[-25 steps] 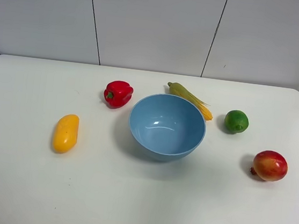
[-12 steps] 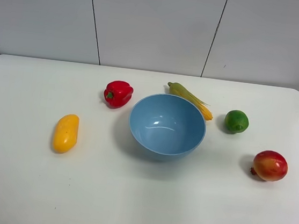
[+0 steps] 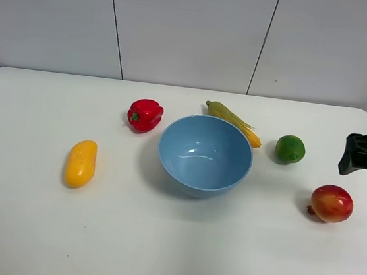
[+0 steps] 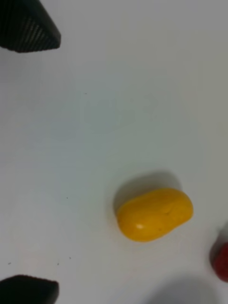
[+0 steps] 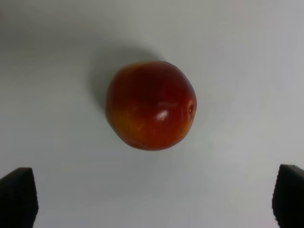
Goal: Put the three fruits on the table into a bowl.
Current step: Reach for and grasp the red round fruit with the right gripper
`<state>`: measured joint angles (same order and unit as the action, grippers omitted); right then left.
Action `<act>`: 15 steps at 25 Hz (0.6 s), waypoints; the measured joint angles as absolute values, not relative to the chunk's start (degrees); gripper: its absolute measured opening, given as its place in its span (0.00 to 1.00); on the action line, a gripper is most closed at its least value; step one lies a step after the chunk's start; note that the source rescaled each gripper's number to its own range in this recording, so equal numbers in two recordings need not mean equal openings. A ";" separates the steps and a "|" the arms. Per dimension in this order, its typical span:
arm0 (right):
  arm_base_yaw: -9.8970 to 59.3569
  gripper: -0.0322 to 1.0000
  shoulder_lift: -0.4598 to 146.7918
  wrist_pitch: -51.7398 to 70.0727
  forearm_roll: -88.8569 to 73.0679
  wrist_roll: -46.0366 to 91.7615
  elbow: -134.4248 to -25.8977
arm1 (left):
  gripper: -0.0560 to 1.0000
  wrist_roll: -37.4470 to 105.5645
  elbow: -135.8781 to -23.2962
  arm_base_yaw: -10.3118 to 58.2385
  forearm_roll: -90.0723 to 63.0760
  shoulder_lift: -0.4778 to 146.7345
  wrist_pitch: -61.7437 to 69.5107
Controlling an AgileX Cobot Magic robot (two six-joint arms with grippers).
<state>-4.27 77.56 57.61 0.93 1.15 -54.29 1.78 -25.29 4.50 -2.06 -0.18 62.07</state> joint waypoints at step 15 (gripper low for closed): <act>-4.27 1.00 91.43 53.49 0.59 4.52 -54.35 | 0.88 1.78 -25.29 4.50 -2.06 -0.18 62.07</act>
